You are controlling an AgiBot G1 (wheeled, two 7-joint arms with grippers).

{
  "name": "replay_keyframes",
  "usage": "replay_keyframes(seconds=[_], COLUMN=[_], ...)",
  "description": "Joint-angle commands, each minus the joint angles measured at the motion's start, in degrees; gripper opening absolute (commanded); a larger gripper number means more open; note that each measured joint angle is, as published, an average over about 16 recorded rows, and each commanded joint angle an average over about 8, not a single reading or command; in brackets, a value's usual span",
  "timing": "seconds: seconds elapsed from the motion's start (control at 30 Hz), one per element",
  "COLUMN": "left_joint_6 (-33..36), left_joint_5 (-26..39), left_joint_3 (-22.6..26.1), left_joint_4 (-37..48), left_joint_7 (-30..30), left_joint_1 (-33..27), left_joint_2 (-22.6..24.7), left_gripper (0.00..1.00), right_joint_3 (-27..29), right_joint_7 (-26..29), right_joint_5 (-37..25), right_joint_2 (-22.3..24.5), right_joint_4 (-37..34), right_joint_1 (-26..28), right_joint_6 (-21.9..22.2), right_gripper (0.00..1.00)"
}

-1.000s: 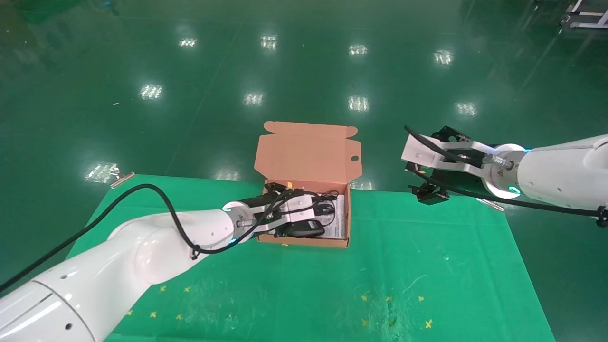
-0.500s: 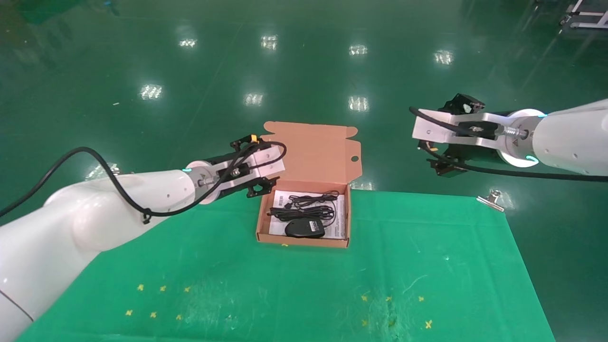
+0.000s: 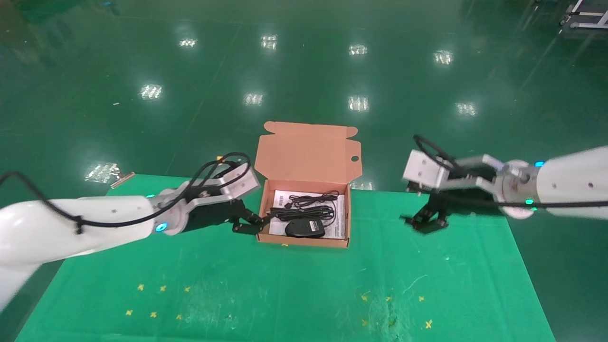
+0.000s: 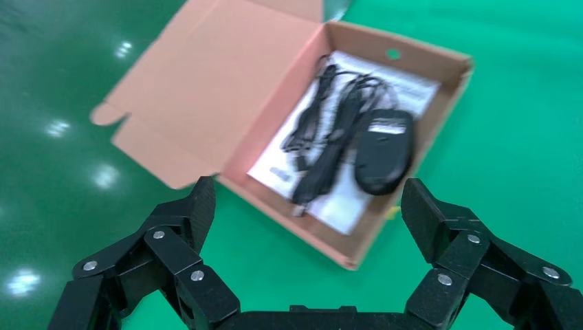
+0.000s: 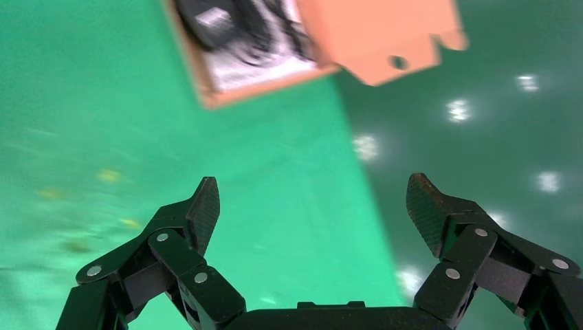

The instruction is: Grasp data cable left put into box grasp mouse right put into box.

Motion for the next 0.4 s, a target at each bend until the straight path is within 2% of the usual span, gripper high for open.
replay_keyframes(seconds=[0.03, 0.3, 0.4], left_joint_6=[2.03, 10.17, 11.70], left_joint_5=[-2.33, -11.66, -13.41], left_joint_3=[-1.47, -7.35, -8.46], left_joint_4=[-0.90, -4.51, -5.19], left_joint_7=[0.37, 1.87, 2.16], left_joint_1=[0.82, 4.11, 4.73], left_joint_2=[-1.16, -5.83, -6.70], left_gripper=[1.00, 1.00, 1.00], right_joint_3=[2.18, 10.90, 12.53], right_joint_7=[-1.35, -6.78, -7.80], right_joint_5=[2.71, 13.58, 15.62], right_joint_2=[0.43, 2.16, 2.48], right_joint_4=[0.04, 0.20, 0.23], right_joint_1=[-1.59, -7.96, -9.15], right_joint_6=[-1.36, -6.79, -7.81], right_gripper=[1.00, 1.00, 1.00])
